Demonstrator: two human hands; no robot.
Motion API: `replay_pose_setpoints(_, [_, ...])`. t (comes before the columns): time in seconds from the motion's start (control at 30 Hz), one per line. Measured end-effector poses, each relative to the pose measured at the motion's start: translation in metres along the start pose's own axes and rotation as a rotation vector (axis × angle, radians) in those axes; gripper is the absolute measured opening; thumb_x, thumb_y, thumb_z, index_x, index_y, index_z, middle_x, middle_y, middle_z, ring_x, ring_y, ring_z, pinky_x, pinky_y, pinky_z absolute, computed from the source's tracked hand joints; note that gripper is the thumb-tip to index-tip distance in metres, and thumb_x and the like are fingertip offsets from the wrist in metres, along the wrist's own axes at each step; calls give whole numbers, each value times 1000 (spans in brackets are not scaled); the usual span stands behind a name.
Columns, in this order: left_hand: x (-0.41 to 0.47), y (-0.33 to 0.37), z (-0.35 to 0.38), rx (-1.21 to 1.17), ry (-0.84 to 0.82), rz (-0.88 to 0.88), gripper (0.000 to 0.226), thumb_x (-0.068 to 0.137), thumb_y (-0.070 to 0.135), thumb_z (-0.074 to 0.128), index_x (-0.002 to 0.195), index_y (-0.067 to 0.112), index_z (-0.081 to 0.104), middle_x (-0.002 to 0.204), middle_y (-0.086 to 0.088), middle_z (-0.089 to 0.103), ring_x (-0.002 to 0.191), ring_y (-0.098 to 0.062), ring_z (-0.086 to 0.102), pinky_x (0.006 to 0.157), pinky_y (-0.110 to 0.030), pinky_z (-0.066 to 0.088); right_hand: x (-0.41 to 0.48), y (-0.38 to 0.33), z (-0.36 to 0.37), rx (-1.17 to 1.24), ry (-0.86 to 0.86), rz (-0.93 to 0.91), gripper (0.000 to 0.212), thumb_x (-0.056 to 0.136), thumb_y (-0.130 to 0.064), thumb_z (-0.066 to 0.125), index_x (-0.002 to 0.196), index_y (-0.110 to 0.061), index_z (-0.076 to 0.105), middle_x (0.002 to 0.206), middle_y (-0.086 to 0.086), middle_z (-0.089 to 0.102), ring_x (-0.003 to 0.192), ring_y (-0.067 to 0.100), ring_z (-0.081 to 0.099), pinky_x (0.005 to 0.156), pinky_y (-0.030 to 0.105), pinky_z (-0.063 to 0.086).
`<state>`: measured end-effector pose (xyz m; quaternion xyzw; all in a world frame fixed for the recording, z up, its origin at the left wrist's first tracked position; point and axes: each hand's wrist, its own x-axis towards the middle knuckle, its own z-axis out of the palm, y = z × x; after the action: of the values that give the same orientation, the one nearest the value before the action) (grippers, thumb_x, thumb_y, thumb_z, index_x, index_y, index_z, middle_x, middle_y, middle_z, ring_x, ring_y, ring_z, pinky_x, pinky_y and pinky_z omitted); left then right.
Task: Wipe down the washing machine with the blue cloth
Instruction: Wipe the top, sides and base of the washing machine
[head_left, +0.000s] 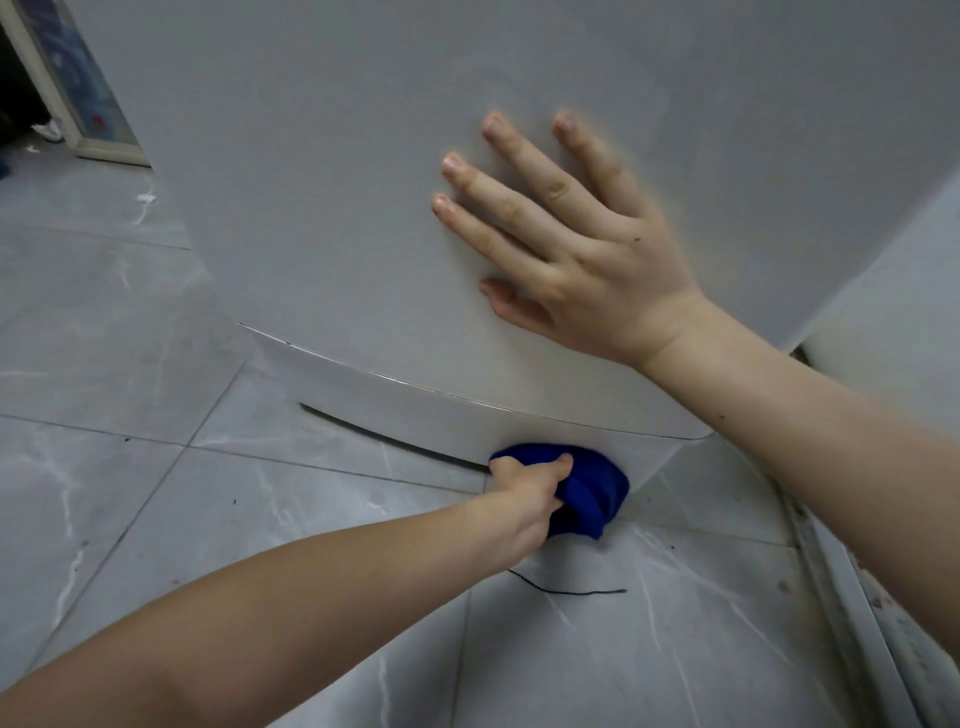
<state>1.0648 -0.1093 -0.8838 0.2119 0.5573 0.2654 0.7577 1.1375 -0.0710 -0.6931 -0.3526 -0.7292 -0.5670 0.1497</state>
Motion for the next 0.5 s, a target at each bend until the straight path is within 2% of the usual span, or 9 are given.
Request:
replay_pose_setpoints(0.07, [1,-6,6,5,-9,-13,64,85,16,72,134,3,33,124,-14,57,101,-27,62,99,-44,49,1,0,0,3,2,0,51,99,-28,54,146,-9,54,152,9,52,140,36,49,119,52,28])
replay_pose_setpoints(0.17, [-7,-13,25,8,-69,6,59,85,17,73,130,3,38,106,-7,61,90,-19,61,100,-42,47,1,-1,1,11,14,-9,51,99,-29,54,145,-8,55,151,9,53,139,37,50,117,54,32])
replay_pose_setpoints(0.3, [-12,-20,47,5,-120,-17,46,85,14,73,121,1,47,108,-14,66,90,-23,66,83,-39,57,1,0,1,14,24,1,50,97,-26,55,144,-7,56,150,10,54,138,38,51,116,55,35])
replay_pose_setpoints(0.43, [0,-29,48,61,-81,-55,49,83,14,75,118,5,42,113,-14,62,90,-23,64,88,-41,55,2,-1,1,16,17,-5,49,97,-22,52,143,-7,57,149,10,55,138,37,51,116,54,35])
replay_pose_setpoints(0.5, [1,-35,47,62,-53,-57,46,84,14,74,115,6,41,106,-12,61,85,-20,62,80,-38,56,2,0,1,16,21,-3,49,97,-20,51,143,-7,57,149,10,55,138,37,51,116,54,34])
